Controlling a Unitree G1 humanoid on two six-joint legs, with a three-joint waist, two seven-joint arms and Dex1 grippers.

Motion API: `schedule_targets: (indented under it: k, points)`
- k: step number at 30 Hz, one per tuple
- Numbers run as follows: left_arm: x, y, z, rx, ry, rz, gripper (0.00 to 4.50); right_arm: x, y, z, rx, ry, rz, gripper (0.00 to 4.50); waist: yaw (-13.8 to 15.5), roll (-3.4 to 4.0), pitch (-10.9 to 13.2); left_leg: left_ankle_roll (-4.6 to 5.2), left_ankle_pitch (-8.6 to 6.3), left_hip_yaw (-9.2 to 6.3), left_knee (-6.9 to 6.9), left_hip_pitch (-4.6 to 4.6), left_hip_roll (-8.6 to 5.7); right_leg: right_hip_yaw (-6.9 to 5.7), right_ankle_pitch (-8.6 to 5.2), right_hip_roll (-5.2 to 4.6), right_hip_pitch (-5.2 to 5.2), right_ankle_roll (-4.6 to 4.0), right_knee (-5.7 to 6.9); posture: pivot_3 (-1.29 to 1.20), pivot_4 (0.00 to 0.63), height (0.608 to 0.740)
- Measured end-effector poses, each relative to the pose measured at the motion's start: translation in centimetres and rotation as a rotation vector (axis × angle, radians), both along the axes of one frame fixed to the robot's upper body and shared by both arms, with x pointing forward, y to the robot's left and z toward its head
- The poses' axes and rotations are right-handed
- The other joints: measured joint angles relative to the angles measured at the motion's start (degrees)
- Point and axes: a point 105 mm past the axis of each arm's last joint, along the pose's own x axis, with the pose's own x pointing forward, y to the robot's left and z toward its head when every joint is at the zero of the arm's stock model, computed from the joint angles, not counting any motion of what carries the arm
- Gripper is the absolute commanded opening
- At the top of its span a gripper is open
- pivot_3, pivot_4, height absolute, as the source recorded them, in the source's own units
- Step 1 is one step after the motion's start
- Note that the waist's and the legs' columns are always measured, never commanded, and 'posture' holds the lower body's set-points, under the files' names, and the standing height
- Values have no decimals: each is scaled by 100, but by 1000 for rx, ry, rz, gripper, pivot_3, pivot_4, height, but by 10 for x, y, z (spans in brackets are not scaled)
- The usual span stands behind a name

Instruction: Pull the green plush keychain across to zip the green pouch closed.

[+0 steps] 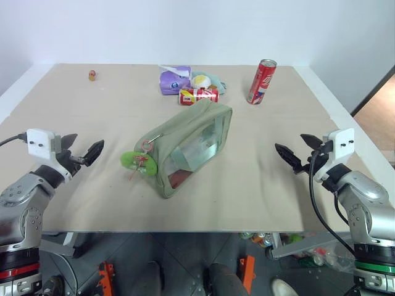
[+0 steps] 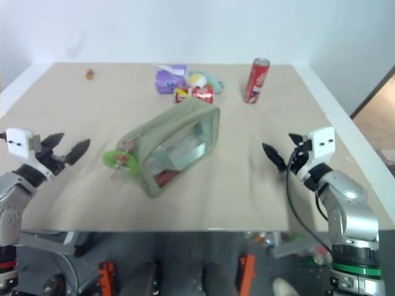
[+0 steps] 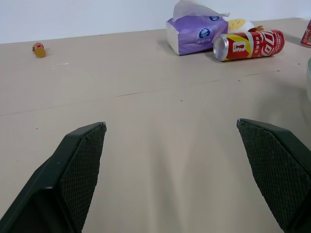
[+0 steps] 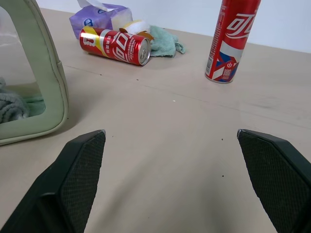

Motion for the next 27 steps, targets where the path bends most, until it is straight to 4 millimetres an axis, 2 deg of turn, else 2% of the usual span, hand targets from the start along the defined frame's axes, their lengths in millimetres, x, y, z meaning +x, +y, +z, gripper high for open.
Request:
schedule_targets:
  k: [11,17,19,23,25,27]
  points:
    - [0,-3,-5,0,20,-35,4473,-2,5,-4,-14,13,29,4500,-1,0,0,0,0,5,-1,-1,0,6,1,1,-5,1,0,0,150,740]
    - [0,-4,-4,2,16,-50,4473,-3,5,-4,-18,15,34,4500,0,0,0,0,0,7,-2,-1,0,7,1,1,-6,1,0,0,150,740]
    - [1,-6,1,0,-1,-65,4473,-3,6,-4,-21,15,48,4500,0,-1,0,0,0,6,-2,-2,1,6,2,1,-7,1,0,0,150,740]
    - [5,-13,33,-10,-65,-145,4473,-4,8,-3,-24,14,67,4500,-1,-3,1,0,0,6,-2,-3,1,7,4,2,-9,3,0,0,150,740]
    - [-2,-21,56,-13,-98,-239,4473,-3,10,0,-31,10,84,4500,-11,-5,2,-1,0,9,-2,-11,1,9,4,2,-19,3,0,0,150,740]
    - [-15,-38,80,8,-131,-377,4473,-1,13,8,-39,-4,108,4500,-23,-4,2,-1,-1,15,-4,-16,1,16,4,2,-28,5,0,0,150,740]
